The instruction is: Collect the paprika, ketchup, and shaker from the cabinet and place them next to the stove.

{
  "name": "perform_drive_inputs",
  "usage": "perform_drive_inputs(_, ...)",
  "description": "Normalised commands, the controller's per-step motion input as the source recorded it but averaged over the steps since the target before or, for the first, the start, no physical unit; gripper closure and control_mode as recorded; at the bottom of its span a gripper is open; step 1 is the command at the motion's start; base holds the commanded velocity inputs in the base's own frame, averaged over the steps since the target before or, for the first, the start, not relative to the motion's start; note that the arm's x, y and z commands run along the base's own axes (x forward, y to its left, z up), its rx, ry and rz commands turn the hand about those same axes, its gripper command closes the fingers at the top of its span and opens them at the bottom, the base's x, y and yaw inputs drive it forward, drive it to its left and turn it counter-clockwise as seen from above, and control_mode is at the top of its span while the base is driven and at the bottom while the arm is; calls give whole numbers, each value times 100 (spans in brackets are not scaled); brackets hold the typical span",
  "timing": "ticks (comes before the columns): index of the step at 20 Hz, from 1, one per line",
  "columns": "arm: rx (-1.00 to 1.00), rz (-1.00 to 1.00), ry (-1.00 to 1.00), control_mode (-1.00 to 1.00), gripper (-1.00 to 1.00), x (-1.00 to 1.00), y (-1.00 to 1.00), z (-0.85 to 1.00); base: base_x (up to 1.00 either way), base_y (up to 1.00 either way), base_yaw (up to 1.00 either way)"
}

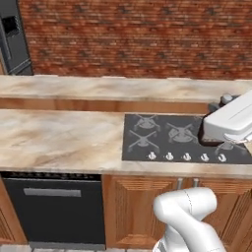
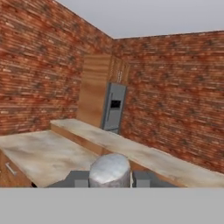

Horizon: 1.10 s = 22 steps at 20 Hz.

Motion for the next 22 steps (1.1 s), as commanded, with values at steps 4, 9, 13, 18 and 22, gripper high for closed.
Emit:
perform_drive_inputs(4, 0, 0, 0, 100, 100, 0, 0, 0, 74, 42, -23)
perform_drive_inputs(9, 0, 0, 0, 100, 100, 0, 0, 0, 78, 40, -20)
perform_drive_inputs(13, 0, 0, 0, 100, 100, 0, 0, 0, 80, 26, -15)
perform_drive_inputs(18, 1, 3, 0, -100, 100, 53, 2, -34, 16, 2, -2)
perform_drive_inputs(22, 0, 21, 0, -100, 100, 70, 10, -71, 0, 0, 0)
